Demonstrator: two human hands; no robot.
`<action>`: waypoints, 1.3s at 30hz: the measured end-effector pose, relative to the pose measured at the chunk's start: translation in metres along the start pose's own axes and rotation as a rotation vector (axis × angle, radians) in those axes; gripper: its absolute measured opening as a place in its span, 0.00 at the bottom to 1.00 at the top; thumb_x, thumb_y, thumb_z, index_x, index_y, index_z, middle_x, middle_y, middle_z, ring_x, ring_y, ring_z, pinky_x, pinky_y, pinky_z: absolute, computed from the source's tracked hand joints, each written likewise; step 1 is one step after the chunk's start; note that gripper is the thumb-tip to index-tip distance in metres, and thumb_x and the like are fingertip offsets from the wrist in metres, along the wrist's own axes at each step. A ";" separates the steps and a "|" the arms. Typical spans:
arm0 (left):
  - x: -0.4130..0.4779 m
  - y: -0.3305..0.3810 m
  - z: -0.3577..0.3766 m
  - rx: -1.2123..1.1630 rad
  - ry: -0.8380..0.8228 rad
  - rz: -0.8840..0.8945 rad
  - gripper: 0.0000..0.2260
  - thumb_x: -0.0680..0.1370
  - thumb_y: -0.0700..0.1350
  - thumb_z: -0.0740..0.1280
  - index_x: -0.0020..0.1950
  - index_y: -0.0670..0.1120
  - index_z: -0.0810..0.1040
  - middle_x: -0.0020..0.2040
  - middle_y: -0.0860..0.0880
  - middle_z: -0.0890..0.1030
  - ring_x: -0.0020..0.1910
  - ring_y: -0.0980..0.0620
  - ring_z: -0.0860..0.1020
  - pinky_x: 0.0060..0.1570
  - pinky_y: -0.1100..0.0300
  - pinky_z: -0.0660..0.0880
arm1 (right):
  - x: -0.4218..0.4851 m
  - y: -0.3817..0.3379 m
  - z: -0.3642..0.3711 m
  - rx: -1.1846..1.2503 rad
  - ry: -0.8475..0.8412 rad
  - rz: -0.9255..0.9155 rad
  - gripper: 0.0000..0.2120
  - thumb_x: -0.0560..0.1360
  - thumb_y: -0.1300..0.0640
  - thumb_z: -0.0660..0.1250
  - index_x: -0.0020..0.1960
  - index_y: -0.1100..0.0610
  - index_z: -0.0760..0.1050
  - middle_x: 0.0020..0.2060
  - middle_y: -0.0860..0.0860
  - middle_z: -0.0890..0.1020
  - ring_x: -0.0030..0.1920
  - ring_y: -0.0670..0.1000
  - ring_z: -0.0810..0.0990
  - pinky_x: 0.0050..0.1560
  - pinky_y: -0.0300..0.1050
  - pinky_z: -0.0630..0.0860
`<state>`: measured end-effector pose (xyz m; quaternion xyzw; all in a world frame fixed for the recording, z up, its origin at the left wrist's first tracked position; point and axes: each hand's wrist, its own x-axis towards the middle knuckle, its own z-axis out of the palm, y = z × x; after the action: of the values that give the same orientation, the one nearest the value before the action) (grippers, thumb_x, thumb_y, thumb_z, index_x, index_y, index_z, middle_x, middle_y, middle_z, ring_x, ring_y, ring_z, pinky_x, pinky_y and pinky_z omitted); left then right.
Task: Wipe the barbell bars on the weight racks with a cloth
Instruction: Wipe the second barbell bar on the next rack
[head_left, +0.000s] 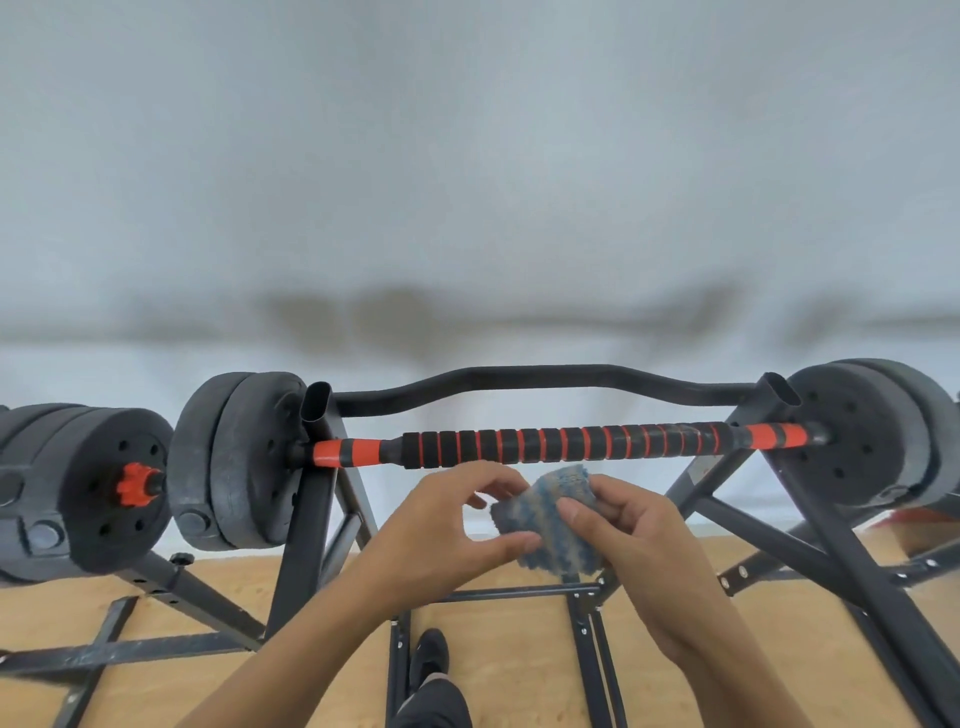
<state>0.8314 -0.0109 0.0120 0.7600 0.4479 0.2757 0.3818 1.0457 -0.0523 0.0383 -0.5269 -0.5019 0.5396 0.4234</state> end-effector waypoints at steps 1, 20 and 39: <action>0.000 -0.002 0.002 -0.036 0.026 -0.010 0.10 0.77 0.53 0.76 0.57 0.57 0.82 0.54 0.63 0.82 0.58 0.59 0.80 0.59 0.61 0.78 | 0.000 0.001 0.001 0.032 -0.011 0.015 0.09 0.81 0.58 0.67 0.59 0.56 0.82 0.50 0.54 0.87 0.51 0.56 0.86 0.54 0.55 0.82; 0.000 -0.003 -0.010 -0.118 0.265 -0.132 0.05 0.74 0.52 0.79 0.43 0.58 0.84 0.42 0.59 0.83 0.41 0.58 0.77 0.42 0.67 0.73 | 0.040 0.026 0.029 0.048 -0.052 0.045 0.24 0.66 0.40 0.79 0.55 0.53 0.83 0.50 0.56 0.84 0.51 0.59 0.85 0.55 0.61 0.83; 0.009 -0.043 -0.031 -0.189 0.168 -0.238 0.04 0.74 0.53 0.78 0.47 0.57 0.86 0.46 0.58 0.84 0.46 0.55 0.81 0.42 0.63 0.75 | 0.080 0.025 0.035 -0.259 -0.217 0.126 0.08 0.77 0.49 0.72 0.52 0.51 0.80 0.42 0.50 0.83 0.46 0.50 0.85 0.47 0.46 0.83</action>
<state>0.7919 0.0209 -0.0059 0.6366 0.5373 0.3319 0.4426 1.0059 0.0196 0.0002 -0.5460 -0.5760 0.5497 0.2608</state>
